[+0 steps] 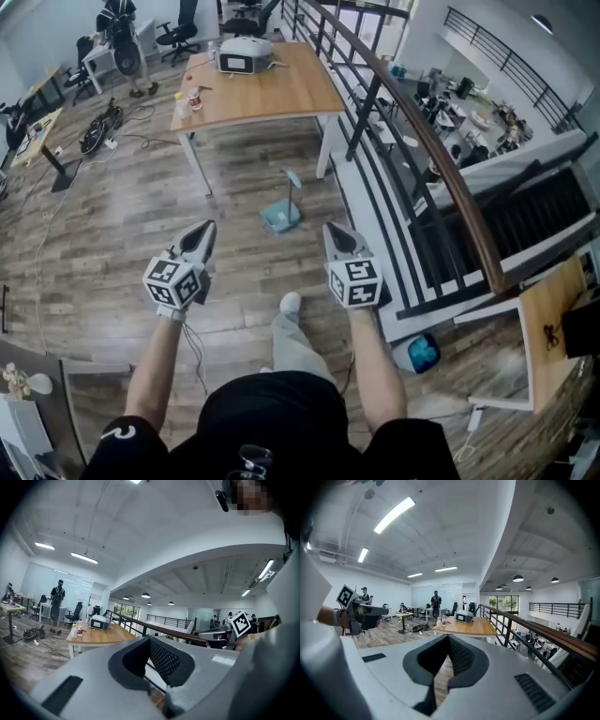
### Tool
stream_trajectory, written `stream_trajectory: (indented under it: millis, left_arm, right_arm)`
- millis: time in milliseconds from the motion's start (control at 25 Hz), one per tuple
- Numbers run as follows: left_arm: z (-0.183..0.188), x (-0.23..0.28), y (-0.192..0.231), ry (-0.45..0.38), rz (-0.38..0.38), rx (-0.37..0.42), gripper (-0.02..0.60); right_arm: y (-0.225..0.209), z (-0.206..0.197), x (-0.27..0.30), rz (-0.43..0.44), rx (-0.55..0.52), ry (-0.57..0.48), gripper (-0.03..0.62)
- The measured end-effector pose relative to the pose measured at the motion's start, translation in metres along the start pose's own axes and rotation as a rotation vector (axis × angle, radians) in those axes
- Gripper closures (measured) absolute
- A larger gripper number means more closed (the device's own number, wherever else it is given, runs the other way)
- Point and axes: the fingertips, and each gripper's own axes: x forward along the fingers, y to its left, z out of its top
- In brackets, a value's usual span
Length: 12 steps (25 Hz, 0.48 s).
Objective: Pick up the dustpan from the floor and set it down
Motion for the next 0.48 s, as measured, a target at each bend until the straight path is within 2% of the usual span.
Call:
stream_trajectory:
  millis: [480]
  left_arm:
    - [0.042, 0.17, 0.085, 0.022, -0.005, 0.019, 0.583]
  right_arm:
    - [-0.109, 0.052, 0.167, 0.008, 0.046, -0.018, 0.599]
